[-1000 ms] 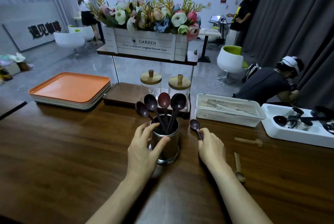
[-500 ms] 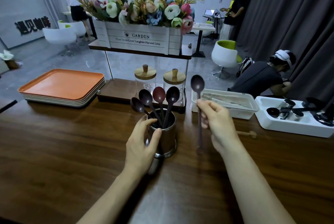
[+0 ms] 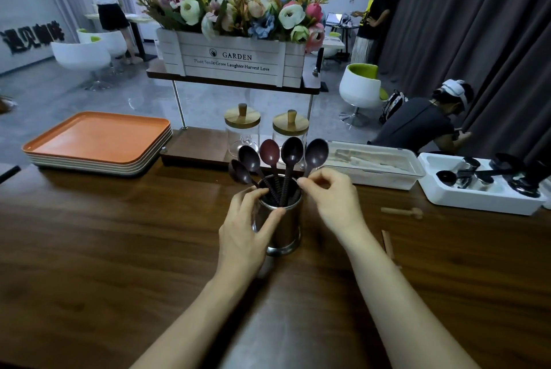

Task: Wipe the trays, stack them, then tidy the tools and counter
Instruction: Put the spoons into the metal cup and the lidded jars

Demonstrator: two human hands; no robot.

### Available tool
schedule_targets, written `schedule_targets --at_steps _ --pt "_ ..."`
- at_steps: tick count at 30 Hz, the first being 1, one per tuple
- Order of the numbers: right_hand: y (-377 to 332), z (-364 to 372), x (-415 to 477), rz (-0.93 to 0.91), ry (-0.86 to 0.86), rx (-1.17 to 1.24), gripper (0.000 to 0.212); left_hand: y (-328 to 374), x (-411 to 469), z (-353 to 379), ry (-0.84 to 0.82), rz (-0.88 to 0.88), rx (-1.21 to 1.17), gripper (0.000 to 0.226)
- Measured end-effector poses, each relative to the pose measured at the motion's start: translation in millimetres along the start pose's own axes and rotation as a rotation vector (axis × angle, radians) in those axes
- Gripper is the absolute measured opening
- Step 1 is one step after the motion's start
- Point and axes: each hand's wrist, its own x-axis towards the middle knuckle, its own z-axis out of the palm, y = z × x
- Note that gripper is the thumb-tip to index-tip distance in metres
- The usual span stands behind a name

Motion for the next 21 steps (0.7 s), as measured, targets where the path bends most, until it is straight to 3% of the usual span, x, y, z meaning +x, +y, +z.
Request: schedule_targets --at_steps 7,11,15,17,21 --pt "5 16 -9 0.175 0.028 0.193 0.010 -1 2 -3 -0.026 0.003 -0.028 0.048" --pt "3 16 -20 0.333 -0.146 0.413 0.020 2 0 -6 -0.017 -0.045 -0.091 0.050" --pt "6 19 -43 0.209 -0.256 0.427 0.018 -3 -6 -13 0.049 -0.149 -0.158 0.055" --pt "11 26 -46 0.097 -0.277 0.371 0.029 -6 -8 -18 0.043 -0.197 -0.187 0.050" --pt "-1 65 -30 -0.013 -0.262 0.299 0.037 -15 6 -48 0.080 -0.172 -0.238 0.045"
